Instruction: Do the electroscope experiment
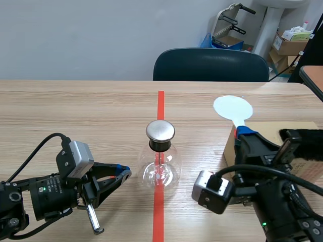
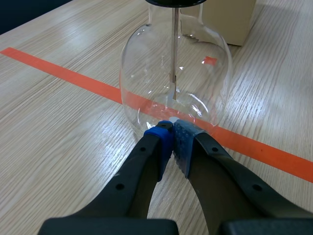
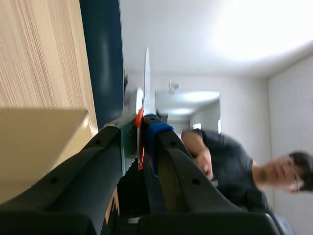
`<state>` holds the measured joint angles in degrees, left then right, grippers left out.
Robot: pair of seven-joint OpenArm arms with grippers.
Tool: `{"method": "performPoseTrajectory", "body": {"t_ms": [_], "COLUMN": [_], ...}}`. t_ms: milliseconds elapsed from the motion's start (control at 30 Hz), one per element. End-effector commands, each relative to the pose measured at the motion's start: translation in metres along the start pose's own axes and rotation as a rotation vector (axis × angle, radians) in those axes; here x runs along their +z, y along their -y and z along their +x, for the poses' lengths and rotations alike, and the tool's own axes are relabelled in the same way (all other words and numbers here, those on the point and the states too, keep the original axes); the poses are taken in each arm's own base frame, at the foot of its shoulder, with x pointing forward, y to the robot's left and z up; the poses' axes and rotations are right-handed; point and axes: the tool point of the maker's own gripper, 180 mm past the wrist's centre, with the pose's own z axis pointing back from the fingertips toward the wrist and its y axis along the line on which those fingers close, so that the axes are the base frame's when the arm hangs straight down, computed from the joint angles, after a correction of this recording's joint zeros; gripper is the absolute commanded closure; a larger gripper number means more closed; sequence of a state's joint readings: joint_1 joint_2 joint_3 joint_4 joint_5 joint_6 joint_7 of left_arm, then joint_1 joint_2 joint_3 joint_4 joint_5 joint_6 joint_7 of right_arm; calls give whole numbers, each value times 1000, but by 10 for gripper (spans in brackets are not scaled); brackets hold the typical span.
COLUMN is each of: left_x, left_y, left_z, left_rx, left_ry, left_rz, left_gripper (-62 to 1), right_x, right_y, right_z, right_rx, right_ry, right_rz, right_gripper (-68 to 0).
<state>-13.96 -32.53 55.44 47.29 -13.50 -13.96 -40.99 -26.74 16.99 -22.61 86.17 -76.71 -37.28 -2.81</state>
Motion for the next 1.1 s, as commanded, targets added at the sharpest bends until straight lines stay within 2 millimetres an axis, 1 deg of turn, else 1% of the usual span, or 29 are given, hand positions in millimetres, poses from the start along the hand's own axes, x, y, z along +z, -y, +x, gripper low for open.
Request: {"method": "performPoseTrajectory", "body": {"t_ms": [0, 200, 500, 733, 1067], "left_x": [-3, -3, -3, -2, -3], "left_y": [0, 0, 0, -1, 0], "left_z": [10, 10, 10, 9, 7], "left_rx": [3, 3, 3, 2, 2], "left_ry": [40, 39, 39, 36, 22], "left_rz": [1, 1, 1, 1, 1], "left_gripper": [-27, -27, -27, -27, -27], "right_x": [-2, 3, 15, 21, 22], "right_y": [11, 10, 10, 9, 9], "right_z": [6, 40, 74, 86, 87], "right_rx": [6, 9, 12, 13, 14], "right_ry": [44, 232, 433, 509, 515], "right_rz": [-35, -34, -33, -33, -33], "right_gripper": [-10, -10, -11, -10, -10]}}
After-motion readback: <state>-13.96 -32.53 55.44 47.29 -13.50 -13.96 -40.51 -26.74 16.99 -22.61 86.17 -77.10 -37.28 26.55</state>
